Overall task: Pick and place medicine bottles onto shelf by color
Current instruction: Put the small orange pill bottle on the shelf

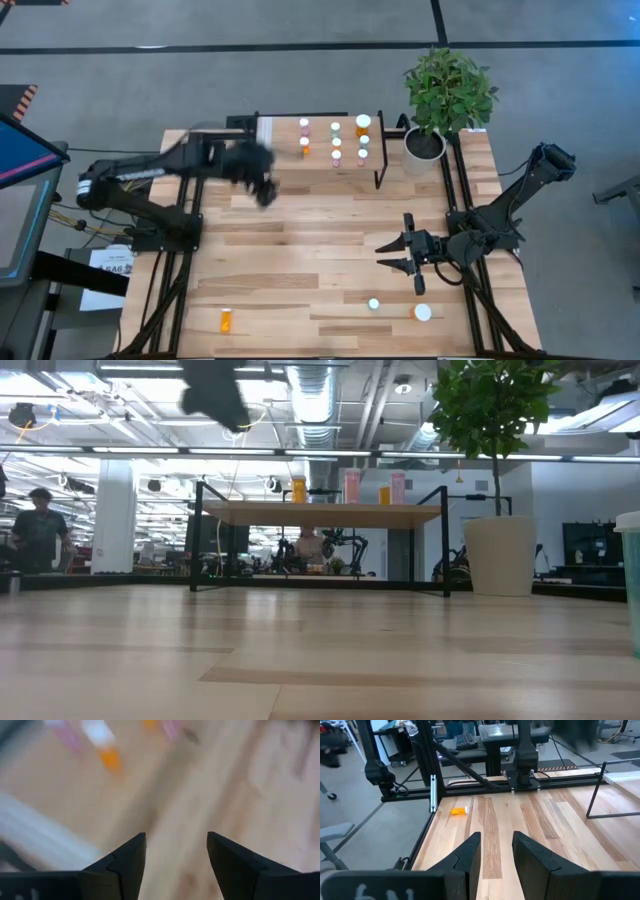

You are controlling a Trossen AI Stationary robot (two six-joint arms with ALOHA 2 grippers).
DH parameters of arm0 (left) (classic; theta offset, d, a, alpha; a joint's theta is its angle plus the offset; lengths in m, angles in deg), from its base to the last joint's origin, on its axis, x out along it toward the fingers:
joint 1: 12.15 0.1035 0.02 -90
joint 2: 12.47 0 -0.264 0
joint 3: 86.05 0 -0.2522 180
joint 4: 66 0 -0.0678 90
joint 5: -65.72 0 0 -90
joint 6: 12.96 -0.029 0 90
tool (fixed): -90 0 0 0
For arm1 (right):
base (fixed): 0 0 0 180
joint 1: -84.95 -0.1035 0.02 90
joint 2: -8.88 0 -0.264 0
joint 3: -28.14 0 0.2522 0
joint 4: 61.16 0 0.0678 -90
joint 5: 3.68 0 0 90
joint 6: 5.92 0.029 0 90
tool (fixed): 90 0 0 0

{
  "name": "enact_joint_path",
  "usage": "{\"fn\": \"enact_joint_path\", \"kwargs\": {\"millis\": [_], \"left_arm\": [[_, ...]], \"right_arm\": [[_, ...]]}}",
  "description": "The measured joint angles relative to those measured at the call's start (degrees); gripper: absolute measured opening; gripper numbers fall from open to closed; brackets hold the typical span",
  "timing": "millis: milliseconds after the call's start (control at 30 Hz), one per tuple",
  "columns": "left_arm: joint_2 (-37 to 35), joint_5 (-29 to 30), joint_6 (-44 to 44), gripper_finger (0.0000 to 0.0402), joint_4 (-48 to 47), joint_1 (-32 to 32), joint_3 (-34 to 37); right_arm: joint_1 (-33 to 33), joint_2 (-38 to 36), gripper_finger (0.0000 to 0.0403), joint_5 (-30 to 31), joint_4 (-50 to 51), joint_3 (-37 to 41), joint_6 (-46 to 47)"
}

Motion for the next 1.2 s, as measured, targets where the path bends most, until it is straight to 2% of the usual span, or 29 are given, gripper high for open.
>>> {"fn": "enact_joint_path", "kwargs": {"millis": [167, 333, 433, 600, 700, 833, 1033, 1200], "left_arm": [[-5.9, 3.9, 19.2, 0.0182, 0.0, -21.5, 9.8], [-7.0, 11.3, 43.6, 0.0174, -0.6, -42.1, 16.2], [-5.9, 10.4, 58.4, 0.0173, 0.8, -51.4, 19.1], [-0.2, 10.2, 77.7, 0.0173, 1.7, -63.1, 21.1], [4.9, 7.3, 87.0, 0.0173, 3.3, -67.7, 21.2], [11.6, 3.2, 93.1, 0.0173, 9.5, -70.2, 21.2], [19.1, -1.4, 94.9, 0.0183, 16.0, -70.3, 21.2], [22.2, -5.8, 95.6, 0.0219, 16.5, -70.1, 21.2]], "right_arm": [[0.0, 0.0, 0.0134, 0.0, -0.4, 0.0, 0.3], [0.0, 0.0, 0.0134, 0.0, -1.2, 0.0, 0.3], [0.0, 0.0, 0.0134, 0.0, -1.5, 0.0, 0.4], [0.0, 0.0, 0.0134, 0.0, -1.4, 0.0, 0.5], [0.0, 0.0, 0.0134, 0.0, -1.4, 0.0, 0.5], [0.0, 0.0, 0.0134, 0.0, -1.4, 0.0, 0.5], [0.0, 0.0, 0.0134, 0.0, -1.5, 0.0, 0.5], [0.0, 0.0, 0.0134, 0.0, -1.4, 0.0, 0.4]]}}
